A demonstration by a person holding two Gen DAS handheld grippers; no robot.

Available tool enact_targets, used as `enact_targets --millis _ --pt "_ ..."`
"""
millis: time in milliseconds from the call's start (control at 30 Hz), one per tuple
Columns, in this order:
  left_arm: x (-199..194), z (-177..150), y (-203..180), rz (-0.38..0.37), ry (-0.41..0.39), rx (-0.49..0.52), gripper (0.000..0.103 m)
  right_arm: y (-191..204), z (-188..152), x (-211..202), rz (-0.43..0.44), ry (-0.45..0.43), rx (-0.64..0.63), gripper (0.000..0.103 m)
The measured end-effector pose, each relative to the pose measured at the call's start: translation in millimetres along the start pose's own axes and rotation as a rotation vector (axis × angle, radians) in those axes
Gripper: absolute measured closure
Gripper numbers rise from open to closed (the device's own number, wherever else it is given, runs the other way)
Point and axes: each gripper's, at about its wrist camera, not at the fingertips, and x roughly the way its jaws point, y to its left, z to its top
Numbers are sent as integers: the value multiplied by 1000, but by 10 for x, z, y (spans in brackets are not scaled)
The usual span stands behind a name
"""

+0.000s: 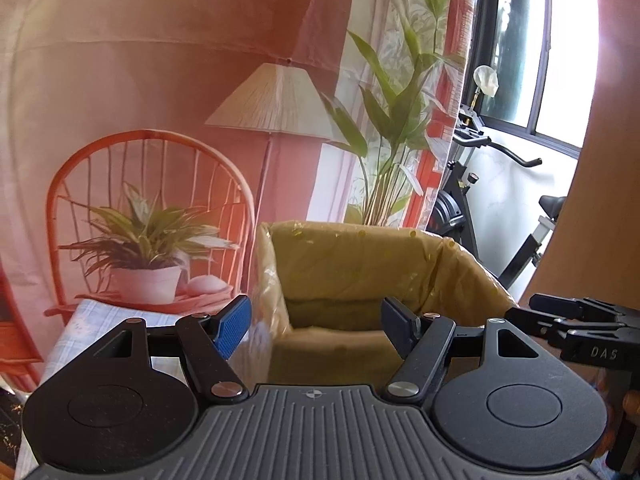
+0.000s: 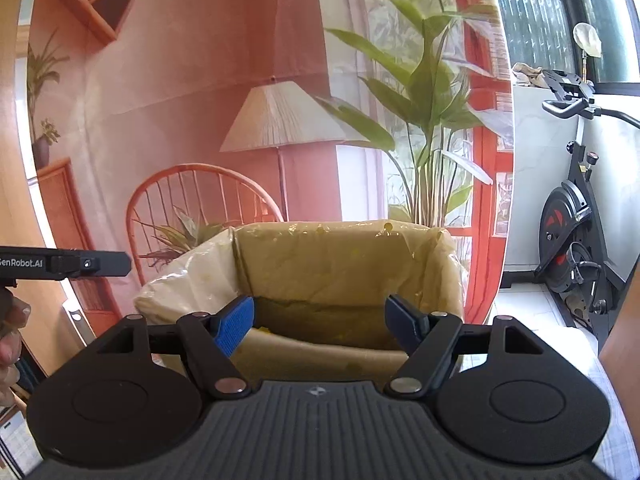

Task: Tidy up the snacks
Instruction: 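Lower the left tool to the green-and-white bag and close on it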

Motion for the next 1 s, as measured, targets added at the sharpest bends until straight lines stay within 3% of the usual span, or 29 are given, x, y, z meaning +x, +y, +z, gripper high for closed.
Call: enact_targets --millis 267,600,667,1000 --pt "-427 -184 143 0 25 20 29 86 -224 -406 6 -12 22 28" --pt "-921 -404 481 58 20 20 28 267 -616 -730 11 12 29 28" --pt "-965 -508 526 49 37 15 23 320 -724 -741 15 32 41 28" --pt "-906 -1187 609 -40 171 -16 23 701 -1271 -707 55 125 135 28"
